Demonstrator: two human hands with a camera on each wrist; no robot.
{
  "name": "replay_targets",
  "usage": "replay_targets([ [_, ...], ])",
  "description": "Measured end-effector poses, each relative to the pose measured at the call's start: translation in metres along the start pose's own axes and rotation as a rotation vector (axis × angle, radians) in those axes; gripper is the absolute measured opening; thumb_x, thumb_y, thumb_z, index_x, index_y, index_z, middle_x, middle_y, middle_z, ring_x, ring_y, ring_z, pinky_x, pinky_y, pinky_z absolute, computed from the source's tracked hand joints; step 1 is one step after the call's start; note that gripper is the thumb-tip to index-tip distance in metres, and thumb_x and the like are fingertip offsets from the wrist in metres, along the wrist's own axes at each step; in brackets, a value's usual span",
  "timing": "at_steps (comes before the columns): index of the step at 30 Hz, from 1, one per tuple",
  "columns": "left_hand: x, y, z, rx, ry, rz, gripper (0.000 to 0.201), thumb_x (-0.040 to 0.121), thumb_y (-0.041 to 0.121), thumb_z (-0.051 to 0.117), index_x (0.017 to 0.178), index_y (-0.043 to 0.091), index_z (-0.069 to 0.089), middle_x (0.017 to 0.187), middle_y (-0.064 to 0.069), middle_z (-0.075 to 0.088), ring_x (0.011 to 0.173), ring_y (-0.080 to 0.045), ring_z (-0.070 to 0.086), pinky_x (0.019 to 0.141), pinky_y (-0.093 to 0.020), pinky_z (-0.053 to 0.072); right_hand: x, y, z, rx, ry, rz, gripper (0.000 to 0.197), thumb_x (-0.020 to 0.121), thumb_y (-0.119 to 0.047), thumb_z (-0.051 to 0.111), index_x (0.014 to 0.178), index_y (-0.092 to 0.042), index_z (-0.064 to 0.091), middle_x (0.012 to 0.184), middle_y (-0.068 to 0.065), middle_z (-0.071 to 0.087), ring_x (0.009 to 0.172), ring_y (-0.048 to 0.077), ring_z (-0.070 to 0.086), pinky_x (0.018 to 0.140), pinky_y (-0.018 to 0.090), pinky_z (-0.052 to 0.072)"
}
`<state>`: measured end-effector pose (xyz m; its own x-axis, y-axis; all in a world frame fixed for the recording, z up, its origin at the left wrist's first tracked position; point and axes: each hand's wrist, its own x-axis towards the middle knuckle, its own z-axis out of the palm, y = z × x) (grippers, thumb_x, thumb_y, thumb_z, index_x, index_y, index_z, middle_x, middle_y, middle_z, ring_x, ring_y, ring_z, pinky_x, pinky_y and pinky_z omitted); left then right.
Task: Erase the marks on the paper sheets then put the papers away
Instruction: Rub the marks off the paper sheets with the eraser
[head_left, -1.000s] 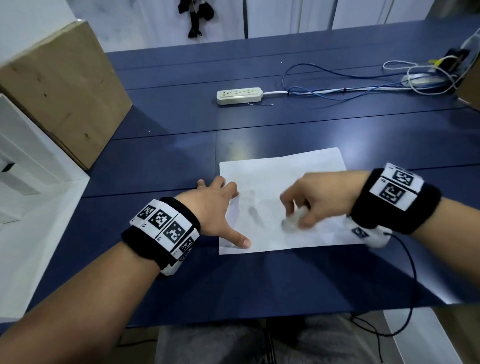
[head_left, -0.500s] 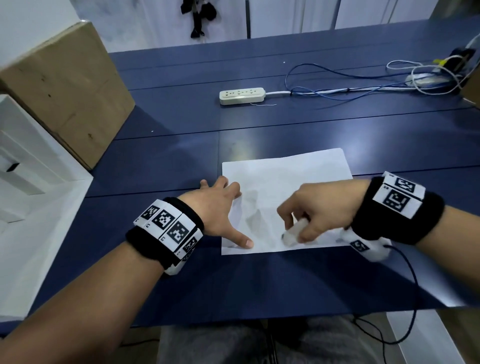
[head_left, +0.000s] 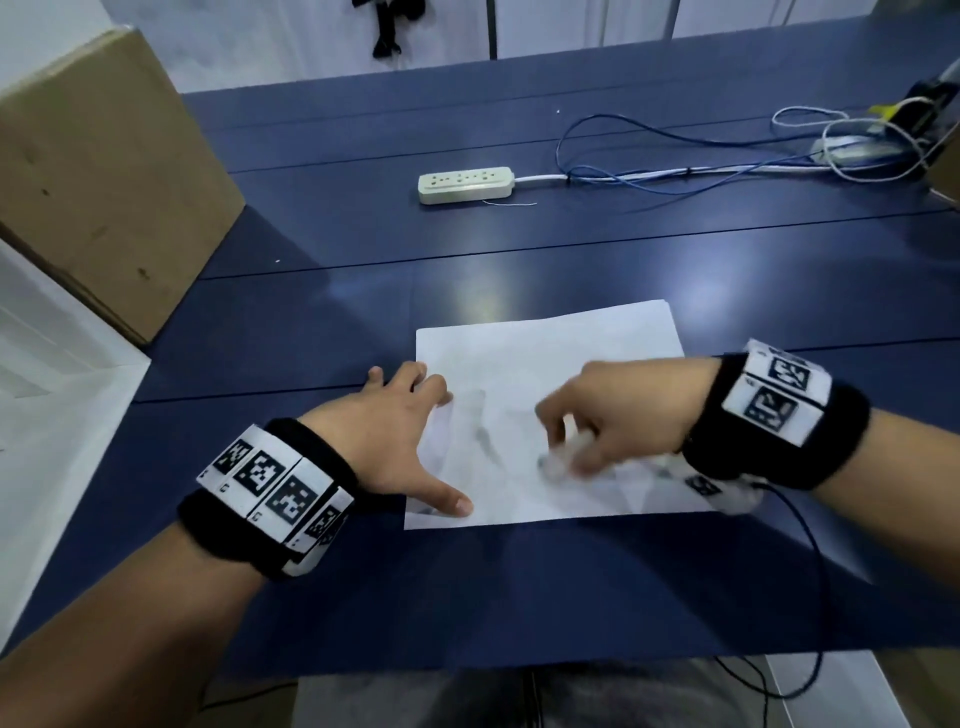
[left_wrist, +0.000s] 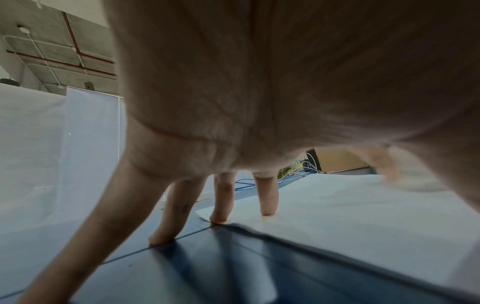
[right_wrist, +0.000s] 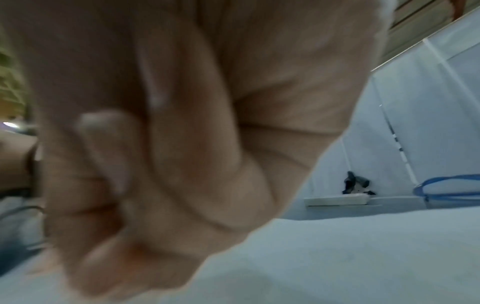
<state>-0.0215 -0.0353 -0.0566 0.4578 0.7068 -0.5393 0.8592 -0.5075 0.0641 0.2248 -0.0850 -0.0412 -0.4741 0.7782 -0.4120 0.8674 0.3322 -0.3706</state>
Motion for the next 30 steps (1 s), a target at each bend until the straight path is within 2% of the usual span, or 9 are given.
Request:
replay_targets([
  [4,-0.002,0.003,-0.001,0.000,-0.002,-0.005,0.122,0.049,0.084,0.071,0.148,0.031,0.023,0.153,0.009,0.013,0.148,-0.037,0.008,0.112,-0.047,0.032,0.008,0.014,-0.010,-0.076,0.187,0.108,0.023,0.085,-0.043,0.060,0.097,-0.023,0.059,0.070,-0.012,0.053,0.078,0.021,0.057,0.062,0.031,0.044],
  [7,-0.002,0.003,-0.001,-0.004,0.003,-0.003,0.122,0.049,0.084,0.072,0.148,0.032,0.022,0.153,0.009,0.012,0.148,-0.038,0.009,0.112,-0.047,0.033,-0.011,-0.001,0.003,-0.034,0.030,-0.012,0.016,0.080,-0.034,0.066,0.090,-0.025,0.059,0.060,-0.010,0.053,0.060,0.004,0.053,0.054,0.024,0.039],
  [10,-0.002,0.002,-0.001,0.002,0.003,-0.009,0.122,0.049,0.085,0.071,0.147,0.032,0.023,0.152,0.010,0.013,0.148,-0.037,0.010,0.110,-0.047,0.036,-0.015,-0.010,0.008,-0.005,-0.073,-0.027,0.016,0.079,-0.034,0.068,0.091,-0.026,0.062,0.061,-0.009,0.059,0.055,-0.002,0.052,0.050,0.018,0.035],
  [15,-0.004,0.004,-0.003,0.000,0.006,-0.012,0.122,0.049,0.085,0.071,0.148,0.032,0.023,0.150,0.011,0.015,0.148,-0.036,0.010,0.109,-0.047,0.037,0.007,0.012,-0.013,-0.051,0.202,0.139,0.026,0.084,-0.046,0.059,0.096,-0.022,0.060,0.070,-0.008,0.057,0.077,0.023,0.060,0.065,0.034,0.051],
  [17,-0.005,0.004,-0.003,-0.005,0.005,-0.014,0.121,0.049,0.084,0.071,0.147,0.031,0.024,0.148,0.011,0.017,0.148,-0.036,0.010,0.109,-0.047,0.037,0.003,0.009,-0.009,-0.035,0.204,0.102,0.023,0.084,-0.044,0.060,0.092,-0.022,0.059,0.065,-0.010,0.056,0.068,0.016,0.058,0.063,0.033,0.051],
  [19,-0.004,0.003,-0.002,-0.012,0.004,-0.014,0.122,0.048,0.084,0.072,0.147,0.031,0.025,0.146,0.011,0.019,0.147,-0.037,0.011,0.109,-0.048,0.037,-0.007,-0.002,0.002,-0.008,0.099,0.010,0.015,0.081,-0.035,0.066,0.085,-0.024,0.057,0.057,-0.011,0.053,0.056,0.001,0.051,0.054,0.022,0.043],
  [21,-0.003,0.002,-0.002,-0.011,0.006,-0.015,0.122,0.048,0.084,0.072,0.147,0.031,0.025,0.146,0.012,0.019,0.147,-0.038,0.012,0.109,-0.049,0.037,-0.015,-0.013,0.012,-0.013,-0.005,-0.023,0.014,0.080,-0.030,0.068,0.084,-0.028,0.055,0.055,-0.011,0.052,0.054,0.001,0.049,0.052,0.021,0.040],
  [26,-0.002,0.001,-0.001,-0.024,0.006,-0.007,0.121,0.047,0.083,0.073,0.146,0.033,0.026,0.146,0.013,0.018,0.146,-0.036,0.013,0.110,-0.047,0.036,-0.018,-0.011,0.016,0.012,0.024,0.015,0.015,0.080,-0.032,0.067,0.091,-0.030,0.059,0.064,-0.009,0.059,0.059,0.004,0.053,0.059,0.030,0.048],
  [30,-0.002,-0.007,-0.003,-0.087,0.008,0.011,0.116,0.046,0.091,0.062,0.145,0.040,0.028,0.149,0.016,0.010,0.148,-0.030,0.011,0.113,-0.051,0.033,-0.031,-0.005,0.012,0.119,0.091,0.018,0.019,0.082,-0.034,0.069,0.099,-0.031,0.062,0.067,-0.010,0.065,0.058,-0.002,0.055,0.055,0.017,0.043],
])
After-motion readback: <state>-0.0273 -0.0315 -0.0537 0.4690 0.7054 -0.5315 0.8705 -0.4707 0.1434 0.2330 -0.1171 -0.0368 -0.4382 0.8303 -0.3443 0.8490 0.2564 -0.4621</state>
